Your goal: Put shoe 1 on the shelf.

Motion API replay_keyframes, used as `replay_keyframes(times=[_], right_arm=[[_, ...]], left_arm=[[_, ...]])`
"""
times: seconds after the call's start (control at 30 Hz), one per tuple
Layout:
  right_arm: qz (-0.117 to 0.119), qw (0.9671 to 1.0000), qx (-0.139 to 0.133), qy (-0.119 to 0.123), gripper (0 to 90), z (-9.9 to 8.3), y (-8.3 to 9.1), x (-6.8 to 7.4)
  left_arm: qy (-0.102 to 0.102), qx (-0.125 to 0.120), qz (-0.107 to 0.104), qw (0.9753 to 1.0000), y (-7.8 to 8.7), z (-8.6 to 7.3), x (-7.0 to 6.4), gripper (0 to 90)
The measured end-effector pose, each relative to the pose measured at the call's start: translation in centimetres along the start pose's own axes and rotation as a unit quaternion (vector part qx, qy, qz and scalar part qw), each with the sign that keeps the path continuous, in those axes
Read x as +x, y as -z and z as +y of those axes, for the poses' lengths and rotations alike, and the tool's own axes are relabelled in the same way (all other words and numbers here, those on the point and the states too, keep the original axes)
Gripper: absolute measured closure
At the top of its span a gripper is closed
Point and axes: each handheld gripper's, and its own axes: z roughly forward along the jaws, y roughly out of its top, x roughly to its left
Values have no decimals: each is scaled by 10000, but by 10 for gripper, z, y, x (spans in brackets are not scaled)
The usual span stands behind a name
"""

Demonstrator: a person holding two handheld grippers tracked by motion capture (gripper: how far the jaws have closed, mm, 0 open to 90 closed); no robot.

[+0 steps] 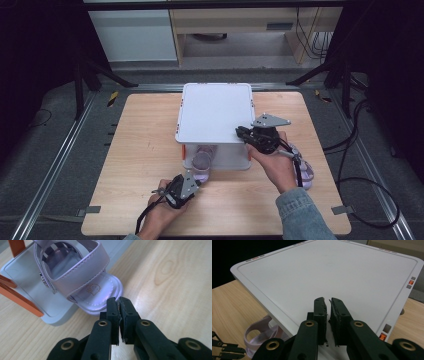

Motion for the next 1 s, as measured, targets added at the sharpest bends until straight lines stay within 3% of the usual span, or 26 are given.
replay_keyframes(times=[0.33, 1.0], right_arm=[[31, 10000, -24, -8, 828, -1, 0, -1], [42, 10000, -25, 1, 829, -1, 0, -1]], left_arm=[[-71, 47, 297, 9995, -21, 11, 8, 874], [218, 76, 322, 9992, -35, 21, 15, 894]])
